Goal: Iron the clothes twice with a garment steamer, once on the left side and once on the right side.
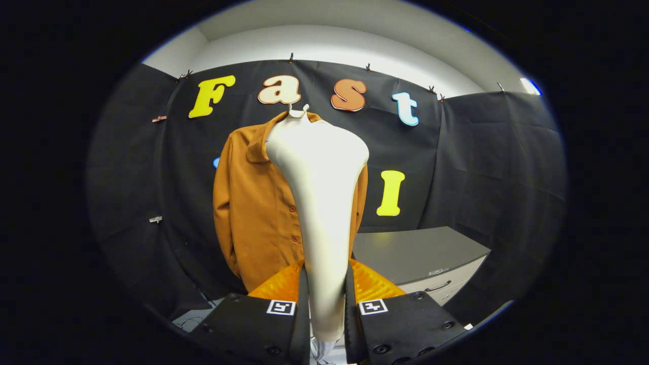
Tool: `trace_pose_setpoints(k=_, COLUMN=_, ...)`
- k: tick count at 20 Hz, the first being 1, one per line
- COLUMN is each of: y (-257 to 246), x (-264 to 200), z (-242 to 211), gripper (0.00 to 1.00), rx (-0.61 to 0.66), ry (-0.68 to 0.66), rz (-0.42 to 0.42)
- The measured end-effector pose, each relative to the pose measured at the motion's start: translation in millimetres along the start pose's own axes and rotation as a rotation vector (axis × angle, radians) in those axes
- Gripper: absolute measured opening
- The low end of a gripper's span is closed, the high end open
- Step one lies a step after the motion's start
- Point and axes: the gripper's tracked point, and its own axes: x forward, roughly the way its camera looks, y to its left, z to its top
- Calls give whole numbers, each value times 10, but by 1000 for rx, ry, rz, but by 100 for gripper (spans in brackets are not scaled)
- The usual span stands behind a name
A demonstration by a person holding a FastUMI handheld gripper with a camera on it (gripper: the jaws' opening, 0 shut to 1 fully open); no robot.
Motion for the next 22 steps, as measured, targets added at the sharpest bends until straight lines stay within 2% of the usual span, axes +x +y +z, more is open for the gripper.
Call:
trace_pose_setpoints(k=8, y=-42, x=-207, z=335, gripper=30, rx=14, ry=-38, rz=13)
trace_pose_setpoints(k=14, y=-33, x=-218, z=317, gripper=31, rx=30, ry=-27, rz=23)
trace_pose_setpoints(k=22, y=-137, x=-203, z=335, gripper=30, rx=26, ry=-28, rz=-9)
